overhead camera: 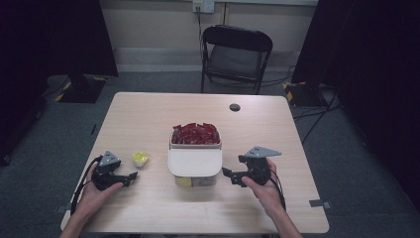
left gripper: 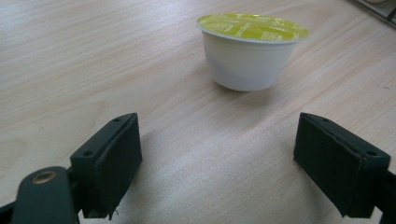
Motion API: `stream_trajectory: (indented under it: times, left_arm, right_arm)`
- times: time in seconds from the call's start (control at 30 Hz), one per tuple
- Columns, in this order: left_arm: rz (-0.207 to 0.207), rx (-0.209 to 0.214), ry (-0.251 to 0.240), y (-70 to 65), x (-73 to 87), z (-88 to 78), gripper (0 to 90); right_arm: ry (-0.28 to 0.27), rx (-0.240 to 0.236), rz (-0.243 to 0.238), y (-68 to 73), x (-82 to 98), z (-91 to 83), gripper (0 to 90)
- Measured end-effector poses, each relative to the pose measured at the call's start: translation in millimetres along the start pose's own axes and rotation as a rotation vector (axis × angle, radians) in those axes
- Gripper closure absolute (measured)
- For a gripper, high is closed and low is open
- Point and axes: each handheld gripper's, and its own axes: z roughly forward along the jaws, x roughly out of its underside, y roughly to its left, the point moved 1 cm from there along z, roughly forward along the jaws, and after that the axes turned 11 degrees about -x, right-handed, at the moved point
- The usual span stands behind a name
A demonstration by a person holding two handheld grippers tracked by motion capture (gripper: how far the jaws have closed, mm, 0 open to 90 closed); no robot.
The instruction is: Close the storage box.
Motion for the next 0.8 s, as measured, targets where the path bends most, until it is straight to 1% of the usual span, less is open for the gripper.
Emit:
stream_trajectory:
  times: [0.07, 0.23, 0.3, 0.37, 0.5, 0.57, 0.8]
  left_arm:
    - [0.000, 0.000, 0.000, 0.0, 0.0, 0.0, 14.6]
    - [0.000, 0.000, 0.000, 0.0, 0.0, 0.0, 14.6]
    - [0.000, 0.000, 0.000, 0.0, 0.0, 0.0, 14.6]
    - [0.001, 0.000, 0.000, 0.1, 0.0, 0.0, 14.6]
    - [0.000, 0.000, 0.000, 0.1, 0.0, 0.0, 14.6]
    - [0.001, 0.000, 0.000, 0.1, 0.0, 0.0, 14.6]
    - [0.001, 0.000, 0.000, 0.1, 0.0, 0.0, 14.6]
  right_arm:
    - [-0.014, 0.014, 0.003, -3.8, -3.0, -4.4, 16.3]
    - [-0.044, 0.069, 0.009, -14.2, -9.7, -12.2, 15.5]
    - [-0.030, 0.100, 0.021, -19.9, -10.6, -13.6, 17.2]
    - [-0.027, 0.115, 0.035, -26.3, -10.3, -15.2, 17.1]
    - [-0.006, 0.154, 0.043, -38.2, -7.3, -20.0, 15.5]
    - [0.006, 0.182, 0.049, -45.3, -5.2, -23.3, 15.6]
    - [0.012, 0.226, 0.110, -67.5, 5.2, -29.1, 14.9]
